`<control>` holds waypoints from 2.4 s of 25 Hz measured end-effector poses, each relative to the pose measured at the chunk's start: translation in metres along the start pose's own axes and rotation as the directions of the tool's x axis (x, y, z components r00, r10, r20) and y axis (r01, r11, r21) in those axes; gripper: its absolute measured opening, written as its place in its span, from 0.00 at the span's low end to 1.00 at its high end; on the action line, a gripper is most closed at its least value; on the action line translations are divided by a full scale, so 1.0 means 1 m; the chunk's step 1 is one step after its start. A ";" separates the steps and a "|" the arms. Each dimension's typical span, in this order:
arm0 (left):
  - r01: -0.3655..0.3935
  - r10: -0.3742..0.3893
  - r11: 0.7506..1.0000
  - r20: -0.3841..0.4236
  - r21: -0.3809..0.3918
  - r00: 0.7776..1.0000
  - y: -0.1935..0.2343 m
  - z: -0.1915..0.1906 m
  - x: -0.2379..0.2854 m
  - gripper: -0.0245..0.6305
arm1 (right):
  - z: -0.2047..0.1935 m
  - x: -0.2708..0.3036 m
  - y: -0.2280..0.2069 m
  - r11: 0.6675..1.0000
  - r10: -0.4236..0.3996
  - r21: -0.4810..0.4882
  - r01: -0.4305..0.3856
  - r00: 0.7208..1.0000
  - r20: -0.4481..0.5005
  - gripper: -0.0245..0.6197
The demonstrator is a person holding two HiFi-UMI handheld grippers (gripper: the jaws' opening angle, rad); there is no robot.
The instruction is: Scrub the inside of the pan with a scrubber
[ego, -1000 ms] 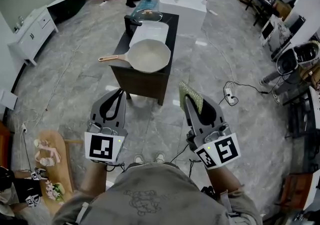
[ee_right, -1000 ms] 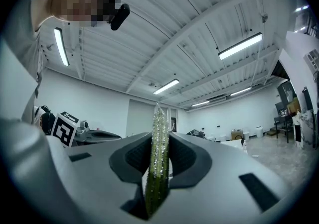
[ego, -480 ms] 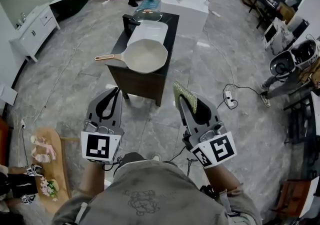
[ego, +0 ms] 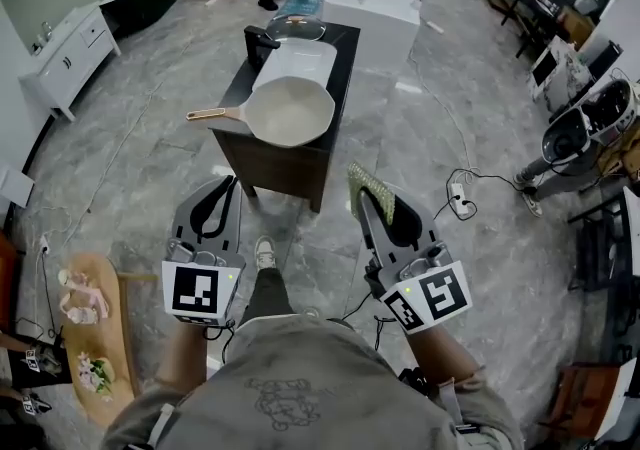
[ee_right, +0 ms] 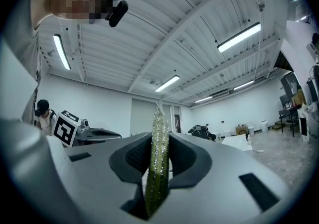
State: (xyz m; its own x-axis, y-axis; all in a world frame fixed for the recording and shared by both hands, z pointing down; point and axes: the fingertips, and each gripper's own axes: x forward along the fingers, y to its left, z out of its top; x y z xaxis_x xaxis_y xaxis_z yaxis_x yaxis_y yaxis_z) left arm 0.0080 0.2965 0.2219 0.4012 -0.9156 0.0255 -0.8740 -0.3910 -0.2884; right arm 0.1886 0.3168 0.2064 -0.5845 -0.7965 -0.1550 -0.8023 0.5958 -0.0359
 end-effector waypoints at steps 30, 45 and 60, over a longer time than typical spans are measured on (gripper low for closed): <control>0.064 -0.063 0.998 -0.102 0.012 0.993 0.159 -0.089 0.187 0.08 | -0.076 0.232 -0.077 0.998 -0.035 0.041 0.040 0.991 -0.127 0.16; 0.209 -0.197 0.977 -0.201 0.036 0.959 0.256 -0.153 0.295 0.08 | -0.114 0.372 -0.125 0.992 -0.113 0.028 0.121 0.971 -0.212 0.16; 0.567 -0.472 0.804 -0.388 0.180 0.792 0.259 -0.224 0.337 0.40 | -0.160 0.443 -0.156 0.982 -0.184 -0.015 0.189 0.931 -0.315 0.16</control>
State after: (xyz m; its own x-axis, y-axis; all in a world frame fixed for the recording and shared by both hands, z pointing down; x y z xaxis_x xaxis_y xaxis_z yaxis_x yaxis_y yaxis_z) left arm -0.1446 -0.1339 0.3707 0.6237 -0.5767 0.5277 -0.4259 -0.8168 -0.3892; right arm 0.0353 -0.1449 0.3010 -0.4346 -0.8837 0.1736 -0.9001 0.4329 -0.0496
